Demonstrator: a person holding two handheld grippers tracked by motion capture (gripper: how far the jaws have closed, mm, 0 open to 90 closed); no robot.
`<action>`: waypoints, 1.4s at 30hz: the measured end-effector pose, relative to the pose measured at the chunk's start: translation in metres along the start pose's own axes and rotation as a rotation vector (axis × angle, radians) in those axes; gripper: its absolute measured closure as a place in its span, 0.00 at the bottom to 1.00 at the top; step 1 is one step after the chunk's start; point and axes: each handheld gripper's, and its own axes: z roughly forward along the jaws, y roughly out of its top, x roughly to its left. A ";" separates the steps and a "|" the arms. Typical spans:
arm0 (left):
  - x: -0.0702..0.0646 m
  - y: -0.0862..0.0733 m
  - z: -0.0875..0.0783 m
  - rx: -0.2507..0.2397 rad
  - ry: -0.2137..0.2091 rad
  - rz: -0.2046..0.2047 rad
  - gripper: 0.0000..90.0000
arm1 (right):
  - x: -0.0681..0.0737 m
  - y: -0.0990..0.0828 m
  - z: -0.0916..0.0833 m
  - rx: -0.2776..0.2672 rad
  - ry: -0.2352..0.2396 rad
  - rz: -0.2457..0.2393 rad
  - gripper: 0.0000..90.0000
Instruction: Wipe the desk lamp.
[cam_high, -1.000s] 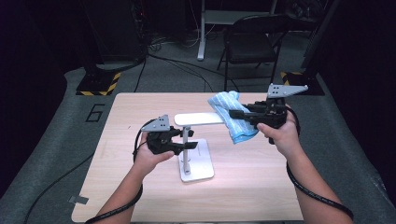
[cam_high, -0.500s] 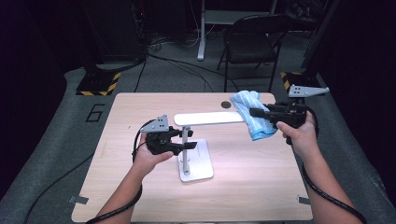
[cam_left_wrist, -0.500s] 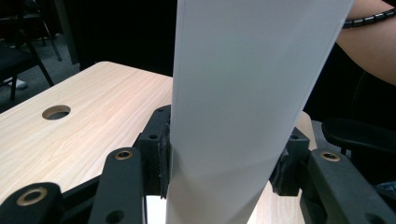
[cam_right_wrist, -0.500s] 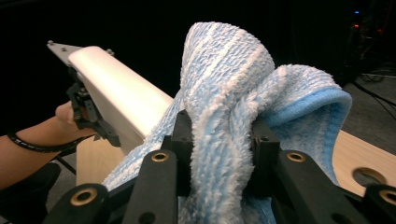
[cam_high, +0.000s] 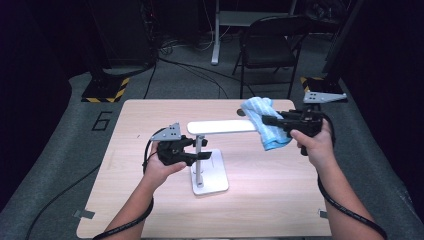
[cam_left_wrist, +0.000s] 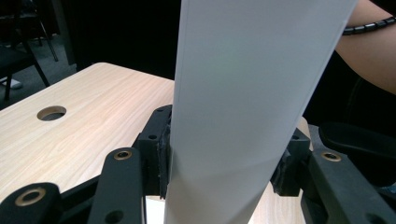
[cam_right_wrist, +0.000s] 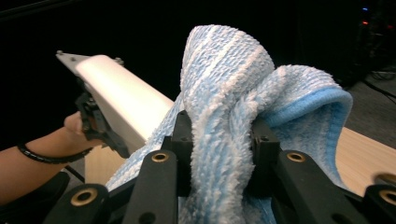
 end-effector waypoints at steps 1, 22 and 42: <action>0.000 0.000 0.000 0.001 0.000 0.002 0.55 | 0.005 0.002 0.005 0.002 0.008 -0.006 0.77; -0.001 -0.002 -0.003 -0.015 0.006 -0.011 0.55 | 0.102 -0.016 0.076 0.102 0.295 -0.205 0.78; -0.001 -0.010 -0.005 -0.004 0.022 -0.014 0.50 | 0.094 -0.057 0.036 0.042 0.202 -0.168 0.78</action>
